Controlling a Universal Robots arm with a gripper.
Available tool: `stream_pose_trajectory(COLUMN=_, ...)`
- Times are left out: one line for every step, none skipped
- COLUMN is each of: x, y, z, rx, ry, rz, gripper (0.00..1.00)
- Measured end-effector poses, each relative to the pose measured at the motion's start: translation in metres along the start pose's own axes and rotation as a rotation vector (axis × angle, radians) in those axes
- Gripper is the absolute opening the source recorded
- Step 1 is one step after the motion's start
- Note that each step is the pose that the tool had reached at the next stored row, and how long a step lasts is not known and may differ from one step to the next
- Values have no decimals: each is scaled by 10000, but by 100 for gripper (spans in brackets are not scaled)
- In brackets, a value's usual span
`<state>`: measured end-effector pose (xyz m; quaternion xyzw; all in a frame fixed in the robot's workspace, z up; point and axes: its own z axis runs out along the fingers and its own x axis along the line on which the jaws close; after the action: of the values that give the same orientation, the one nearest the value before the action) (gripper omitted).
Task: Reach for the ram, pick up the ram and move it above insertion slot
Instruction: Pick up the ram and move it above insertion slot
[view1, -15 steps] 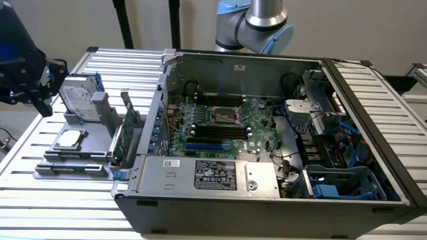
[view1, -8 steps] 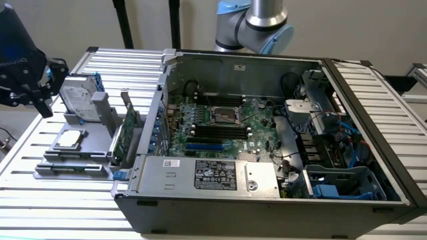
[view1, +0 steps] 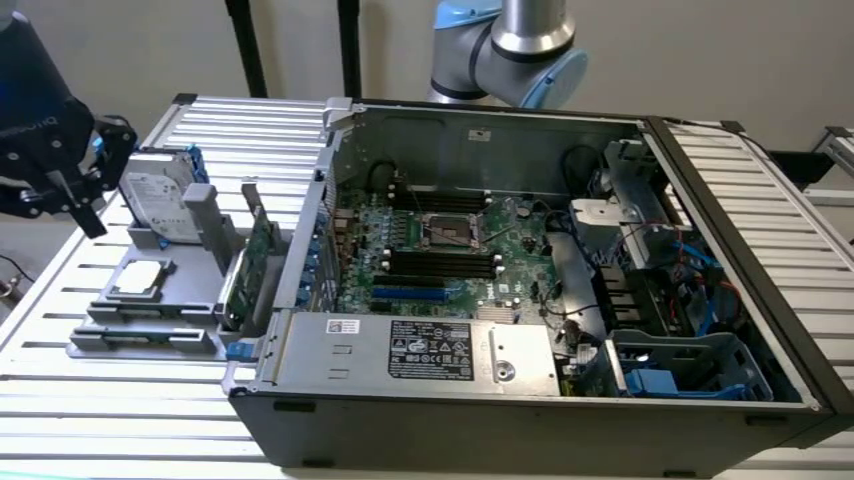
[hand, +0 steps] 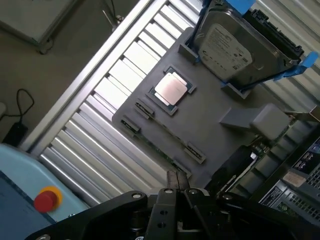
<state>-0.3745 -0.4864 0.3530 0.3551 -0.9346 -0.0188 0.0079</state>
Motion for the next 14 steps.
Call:
stream_pose_trajectory(x=0, y=0, z=2, rx=0, ry=8, rz=-179, gripper=11)
stream_pose_trajectory(x=0, y=0, z=5, rx=1, ry=16, rz=-365, gripper=11)
stream_pose_trajectory(x=0, y=0, z=8, rx=1, ry=24, rz=-549, gripper=11)
stream_pose_trajectory(x=0, y=-1, z=11, rx=1, ry=30, rz=-730, gripper=11)
stream_pose_trajectory(x=0, y=-1, z=13, rx=2, ry=38, rz=-910, gripper=11)
stream_pose_trajectory(x=0, y=-1, z=16, rx=2, ry=45, rz=-1089, gripper=11)
stream_pose_trajectory(x=0, y=-1, z=18, rx=2, ry=53, rz=-1270, gripper=11)
stream_pose_trajectory(x=0, y=-1, z=21, rx=3, ry=60, rz=-1448, gripper=11)
stream_pose_trajectory(x=0, y=-1, z=23, rx=3, ry=68, rz=-1644, gripper=11)
stream_pose_trajectory(x=0, y=-1, z=26, rx=3, ry=74, rz=-1824, gripper=11)
stream_pose_trajectory(x=0, y=-1, z=27, rx=3, ry=83, rz=-2009, gripper=11)
stream_pose_trajectory(x=0, y=-1, z=29, rx=3, ry=90, rz=-2189, gripper=11)
stream_pose_trajectory(x=0, y=-1, z=31, rx=4, ry=97, rz=-2368, gripper=11)
stream_pose_trajectory(x=0, y=-2, z=32, rx=4, ry=104, rz=-2549, gripper=11)
